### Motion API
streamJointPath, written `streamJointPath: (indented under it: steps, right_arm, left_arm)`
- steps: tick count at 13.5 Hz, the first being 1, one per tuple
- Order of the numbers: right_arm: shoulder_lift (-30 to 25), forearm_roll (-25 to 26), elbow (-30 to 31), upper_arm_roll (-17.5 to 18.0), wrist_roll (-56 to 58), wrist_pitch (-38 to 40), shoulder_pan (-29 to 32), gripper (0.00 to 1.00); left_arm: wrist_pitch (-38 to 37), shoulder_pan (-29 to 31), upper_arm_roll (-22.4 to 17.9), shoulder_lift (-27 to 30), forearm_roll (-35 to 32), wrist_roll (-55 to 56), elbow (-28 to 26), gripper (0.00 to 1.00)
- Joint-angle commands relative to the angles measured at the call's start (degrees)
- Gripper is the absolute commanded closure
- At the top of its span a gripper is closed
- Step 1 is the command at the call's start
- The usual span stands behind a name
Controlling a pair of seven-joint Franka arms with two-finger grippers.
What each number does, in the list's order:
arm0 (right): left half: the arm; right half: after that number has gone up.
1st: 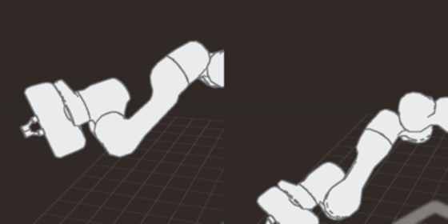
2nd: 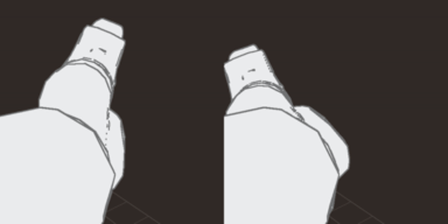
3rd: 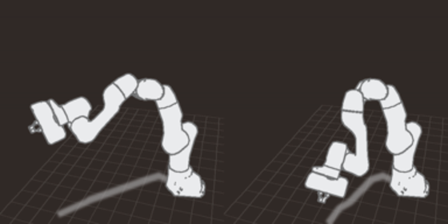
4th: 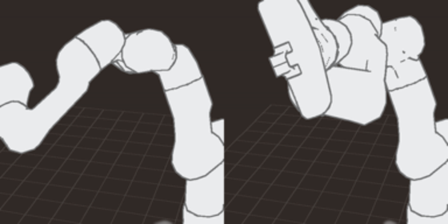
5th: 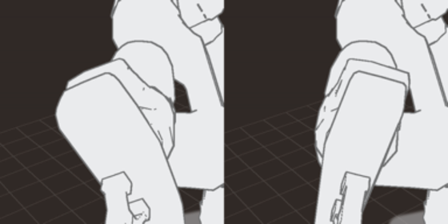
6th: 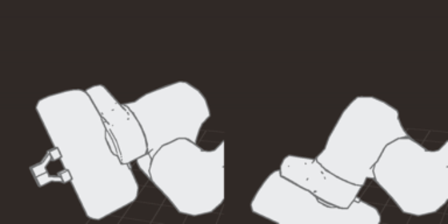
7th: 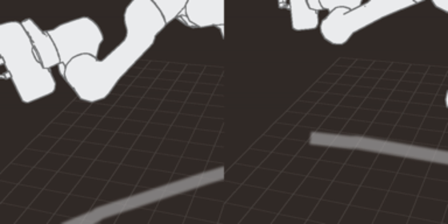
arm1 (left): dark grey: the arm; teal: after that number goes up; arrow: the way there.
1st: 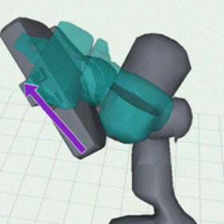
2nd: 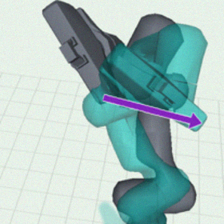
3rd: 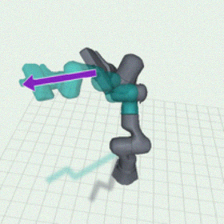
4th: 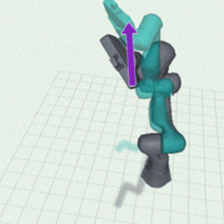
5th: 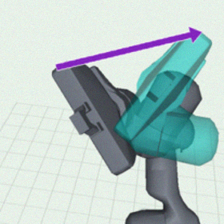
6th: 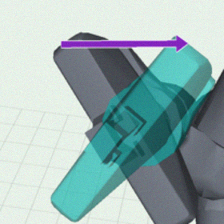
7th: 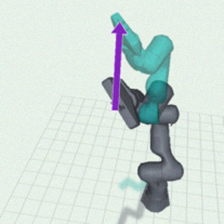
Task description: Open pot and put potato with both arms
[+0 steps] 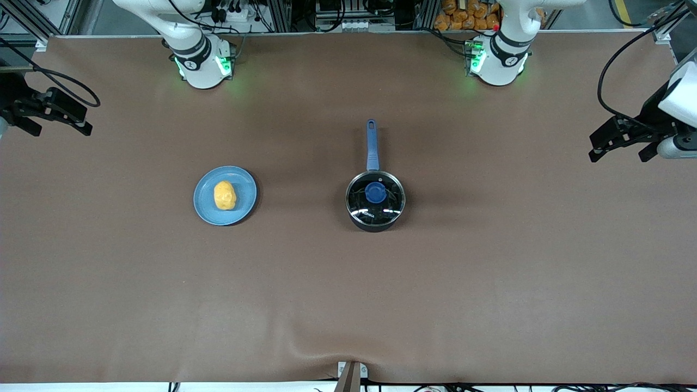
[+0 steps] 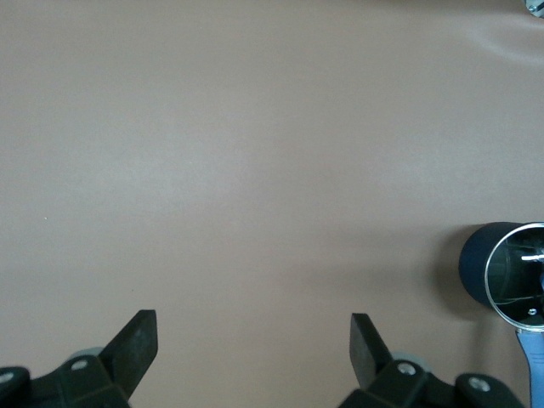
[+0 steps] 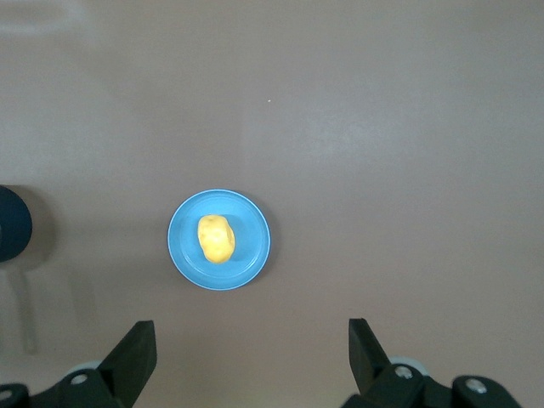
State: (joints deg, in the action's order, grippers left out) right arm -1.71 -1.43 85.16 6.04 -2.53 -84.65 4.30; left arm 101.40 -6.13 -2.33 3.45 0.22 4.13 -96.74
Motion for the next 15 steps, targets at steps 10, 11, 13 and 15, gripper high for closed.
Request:
streamJointPath:
  steps: [10, 11, 13, 15]
  right_arm:
    - [-1.28, -0.95, 0.97, 0.73, 0.6, 0.01, 1.41, 0.0]
    - [-1.28, -0.95, 0.97, 0.73, 0.6, 0.1, 1.41, 0.0]
    - [-1.28, -0.95, 0.97, 0.73, 0.6, 0.01, 1.41, 0.0]
    - [-1.28, -0.95, 1.06, 0.73, 0.6, 0.01, 1.41, 0.0]
  left_arm:
    - [0.03, -0.2, -1.1, -0.54, 2.6, -0.52, 0.32, 0.0]
    - [-0.32, -0.37, -1.1, -0.72, 2.6, -0.52, 0.41, 0.0]
    - [-1.47, 0.15, -0.66, -0.55, 2.42, 1.66, 0.41, 0.0]
    - [-1.55, 0.41, -0.57, -1.07, 2.42, 1.59, 1.02, 0.0]
